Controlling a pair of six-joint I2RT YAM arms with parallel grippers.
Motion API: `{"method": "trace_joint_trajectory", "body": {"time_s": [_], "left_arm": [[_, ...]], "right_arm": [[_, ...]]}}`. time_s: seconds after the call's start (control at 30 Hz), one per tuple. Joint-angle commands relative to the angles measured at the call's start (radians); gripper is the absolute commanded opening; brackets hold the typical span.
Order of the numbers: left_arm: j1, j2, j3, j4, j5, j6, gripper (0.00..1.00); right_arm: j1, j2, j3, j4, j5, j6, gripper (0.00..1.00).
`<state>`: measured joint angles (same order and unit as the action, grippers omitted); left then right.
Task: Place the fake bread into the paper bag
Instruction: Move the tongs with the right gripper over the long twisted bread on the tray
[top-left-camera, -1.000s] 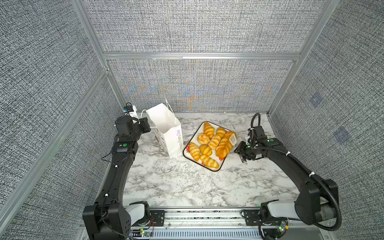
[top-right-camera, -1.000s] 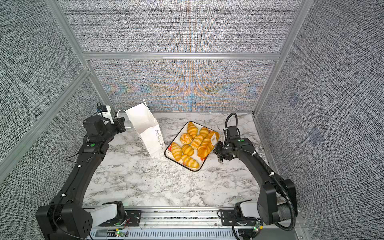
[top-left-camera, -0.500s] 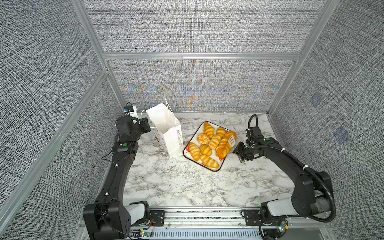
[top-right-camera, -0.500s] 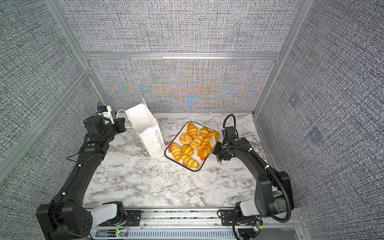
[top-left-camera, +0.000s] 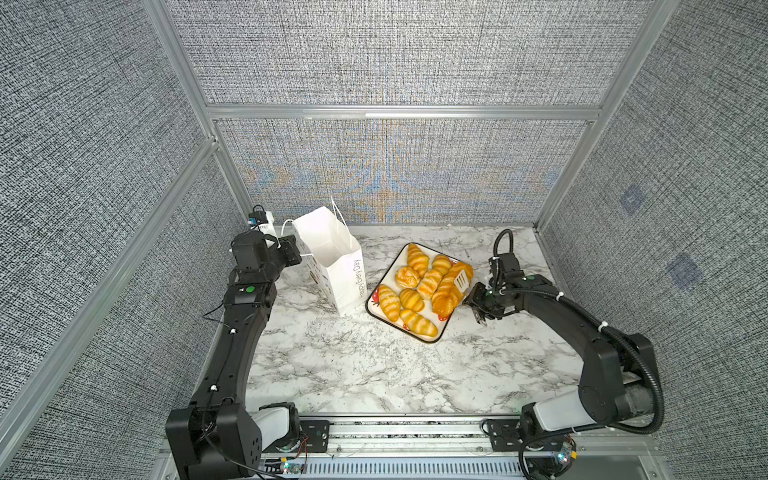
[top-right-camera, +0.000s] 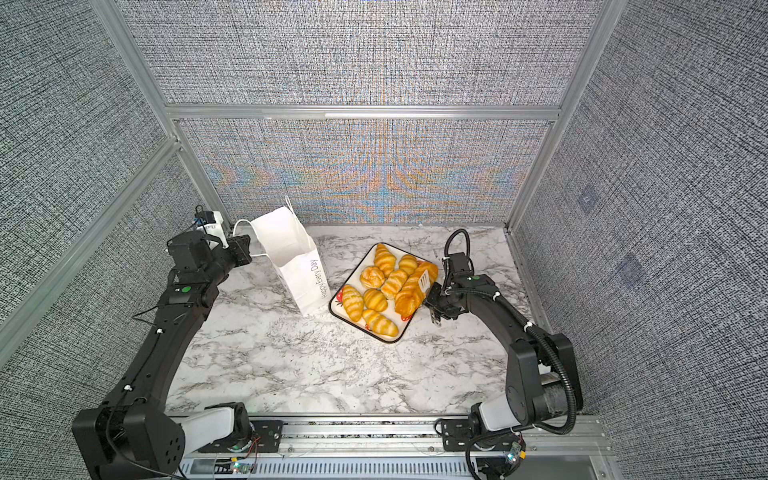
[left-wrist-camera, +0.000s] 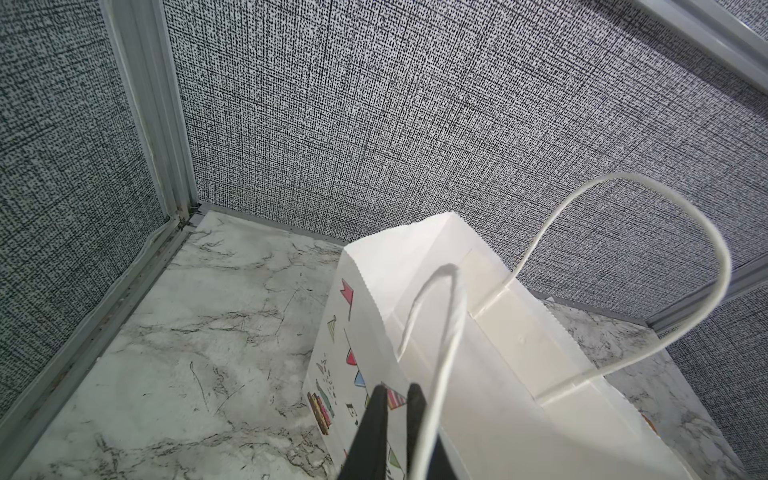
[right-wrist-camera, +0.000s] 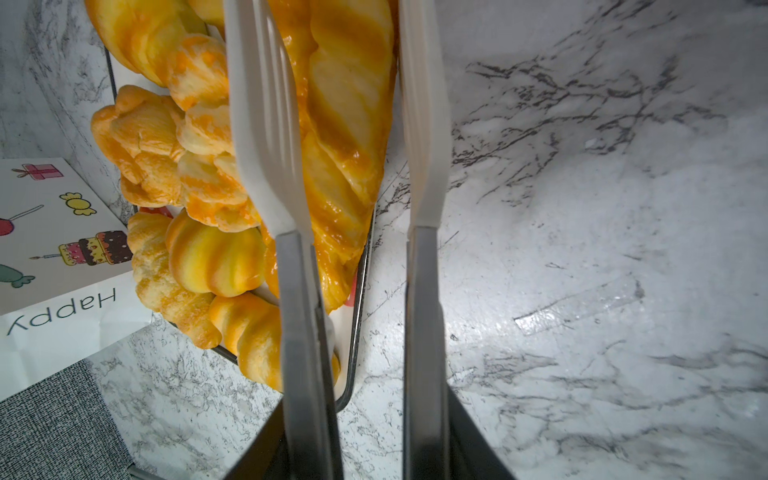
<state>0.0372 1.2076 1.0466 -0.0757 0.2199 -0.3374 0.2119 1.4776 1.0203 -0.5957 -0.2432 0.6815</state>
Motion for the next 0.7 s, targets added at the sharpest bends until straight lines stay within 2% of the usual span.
{"method": "trace_joint_trajectory", "body": {"time_s": [0.0, 0.17, 0.27, 0.67], "left_arm": [[0.003, -0.005, 0.0, 0.025, 0.009, 0.008, 0.14], [0.003, -0.005, 0.001, 0.024, 0.008, 0.009, 0.14], [0.003, -0.006, 0.0, 0.025, 0.007, 0.008, 0.14], [0.005, -0.005, -0.002, 0.025, 0.011, 0.008, 0.15]], "right_arm": [[0.0, 0.005, 0.009, 0.018, -0.006, 0.004, 0.42], [0.0, -0.002, 0.005, 0.017, 0.002, 0.0, 0.37], [0.0, -0.003, 0.005, 0.014, 0.003, -0.005, 0.3], [0.0, -0.074, 0.037, -0.019, 0.018, -0.039, 0.27]]}}
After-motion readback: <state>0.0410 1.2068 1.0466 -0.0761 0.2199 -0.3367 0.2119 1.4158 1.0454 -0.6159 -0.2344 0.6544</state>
